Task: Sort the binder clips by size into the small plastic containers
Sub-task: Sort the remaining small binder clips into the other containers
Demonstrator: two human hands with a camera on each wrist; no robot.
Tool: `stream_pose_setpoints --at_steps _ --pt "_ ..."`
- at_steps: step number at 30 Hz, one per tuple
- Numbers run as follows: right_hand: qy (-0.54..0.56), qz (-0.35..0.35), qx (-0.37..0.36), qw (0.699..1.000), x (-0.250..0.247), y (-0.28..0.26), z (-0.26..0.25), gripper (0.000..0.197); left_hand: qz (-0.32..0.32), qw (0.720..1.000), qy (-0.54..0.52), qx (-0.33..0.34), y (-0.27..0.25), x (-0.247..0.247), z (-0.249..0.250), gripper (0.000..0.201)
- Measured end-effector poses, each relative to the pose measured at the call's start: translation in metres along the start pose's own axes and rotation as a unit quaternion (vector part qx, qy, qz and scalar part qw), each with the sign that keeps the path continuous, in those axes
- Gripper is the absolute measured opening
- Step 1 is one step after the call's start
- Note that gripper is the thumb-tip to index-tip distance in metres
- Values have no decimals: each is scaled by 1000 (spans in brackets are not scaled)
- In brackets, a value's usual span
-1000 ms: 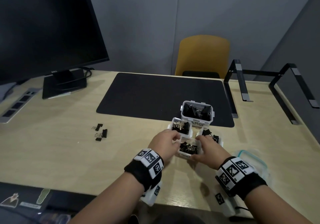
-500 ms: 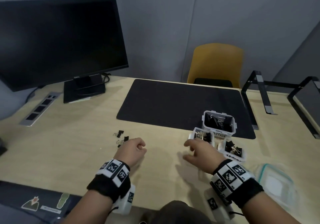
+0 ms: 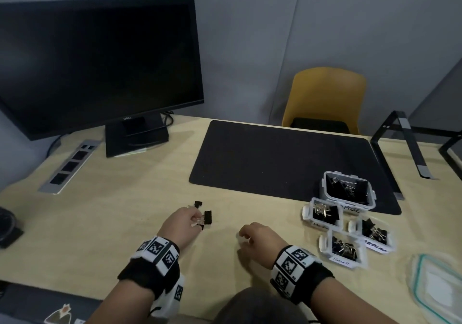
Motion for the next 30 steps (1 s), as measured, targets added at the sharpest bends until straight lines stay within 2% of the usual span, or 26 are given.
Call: stream_pose_setpoints --at_steps 10,16,22,30 --pt "7 14 -13 1000 9 29 -27 38 9 1000 13 -14 27 -6 -17 42" --pt "32 23 -16 999 7 50 -41 40 10 996 56 -65 39 -7 -21 19" --pt "51 39 -13 998 -2 70 -47 38 4 997 63 -44 47 -5 -20 5" --pt "48 49 -12 998 -12 97 -64 36 19 998 45 -37 52 -4 -26 17"
Point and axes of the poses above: each hand's wrist, its own y-axis towards the middle knuckle, its own x-axis out of the palm, z = x × y, the point moved 8 cm from there along y, towards the middle knuckle, and after that the axes turned 6 degrees about x, right-handed, at the moved point
